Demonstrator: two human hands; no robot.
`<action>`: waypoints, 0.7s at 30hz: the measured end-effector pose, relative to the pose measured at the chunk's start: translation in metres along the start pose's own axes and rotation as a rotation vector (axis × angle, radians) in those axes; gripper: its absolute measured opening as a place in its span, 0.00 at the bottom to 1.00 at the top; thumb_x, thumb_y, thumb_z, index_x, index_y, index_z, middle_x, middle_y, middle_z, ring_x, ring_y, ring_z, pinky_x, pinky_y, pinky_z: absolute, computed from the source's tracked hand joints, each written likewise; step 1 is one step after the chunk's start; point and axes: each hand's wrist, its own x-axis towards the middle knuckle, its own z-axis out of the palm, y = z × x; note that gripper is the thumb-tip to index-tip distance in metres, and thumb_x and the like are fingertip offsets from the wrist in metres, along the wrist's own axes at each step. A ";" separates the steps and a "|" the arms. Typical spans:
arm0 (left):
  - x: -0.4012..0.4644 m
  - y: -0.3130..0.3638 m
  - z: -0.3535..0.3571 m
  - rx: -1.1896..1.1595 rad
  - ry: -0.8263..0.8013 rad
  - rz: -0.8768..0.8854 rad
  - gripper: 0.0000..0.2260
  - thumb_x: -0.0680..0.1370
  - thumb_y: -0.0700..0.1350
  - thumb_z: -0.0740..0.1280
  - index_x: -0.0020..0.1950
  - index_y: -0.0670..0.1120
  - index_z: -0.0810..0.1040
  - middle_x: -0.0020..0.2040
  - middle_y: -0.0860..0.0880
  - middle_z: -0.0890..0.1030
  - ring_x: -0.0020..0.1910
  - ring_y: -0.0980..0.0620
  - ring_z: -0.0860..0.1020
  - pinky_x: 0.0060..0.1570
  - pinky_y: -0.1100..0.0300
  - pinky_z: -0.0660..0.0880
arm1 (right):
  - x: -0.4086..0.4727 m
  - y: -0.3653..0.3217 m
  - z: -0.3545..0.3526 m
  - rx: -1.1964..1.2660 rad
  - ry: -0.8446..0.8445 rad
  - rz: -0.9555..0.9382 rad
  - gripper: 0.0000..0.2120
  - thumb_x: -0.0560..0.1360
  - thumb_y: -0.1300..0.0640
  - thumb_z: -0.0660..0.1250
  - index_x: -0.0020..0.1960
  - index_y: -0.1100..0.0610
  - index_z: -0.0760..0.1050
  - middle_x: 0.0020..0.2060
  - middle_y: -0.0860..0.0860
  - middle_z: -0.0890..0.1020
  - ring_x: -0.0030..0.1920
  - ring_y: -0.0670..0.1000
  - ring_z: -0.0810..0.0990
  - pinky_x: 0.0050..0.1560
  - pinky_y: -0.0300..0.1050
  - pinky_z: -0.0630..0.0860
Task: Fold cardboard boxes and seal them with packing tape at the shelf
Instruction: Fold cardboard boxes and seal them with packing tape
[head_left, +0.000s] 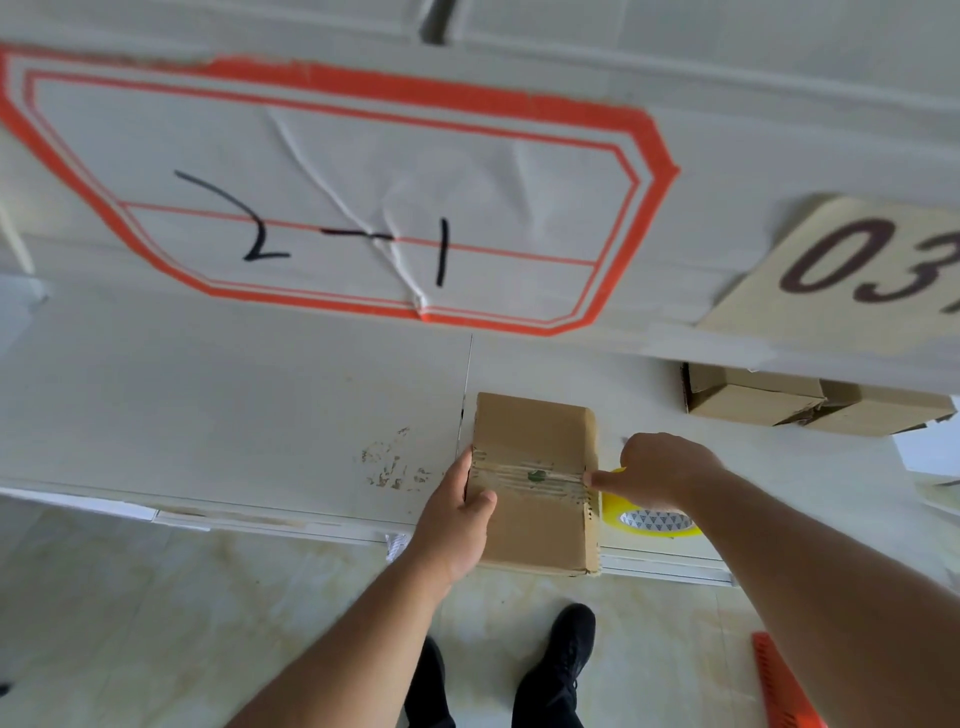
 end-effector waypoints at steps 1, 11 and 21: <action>-0.001 -0.002 0.000 -0.013 0.018 0.011 0.28 0.85 0.45 0.62 0.83 0.55 0.57 0.70 0.62 0.73 0.58 0.78 0.67 0.58 0.76 0.63 | 0.000 0.000 0.001 0.000 -0.002 0.001 0.30 0.72 0.22 0.58 0.46 0.48 0.75 0.42 0.43 0.79 0.46 0.48 0.79 0.47 0.48 0.74; -0.021 -0.023 0.012 -0.057 0.334 0.159 0.08 0.82 0.55 0.68 0.60 0.67 0.79 0.51 0.67 0.82 0.52 0.69 0.79 0.54 0.69 0.76 | -0.008 -0.004 -0.003 0.069 -0.023 0.004 0.33 0.73 0.22 0.58 0.54 0.49 0.80 0.48 0.45 0.82 0.51 0.49 0.80 0.50 0.48 0.76; -0.001 -0.042 -0.047 -0.580 0.072 -0.079 0.12 0.86 0.47 0.62 0.63 0.46 0.84 0.59 0.45 0.86 0.61 0.45 0.82 0.62 0.46 0.77 | -0.037 -0.064 -0.050 0.166 -0.024 -0.193 0.31 0.74 0.24 0.59 0.61 0.47 0.78 0.63 0.46 0.79 0.63 0.52 0.76 0.59 0.50 0.72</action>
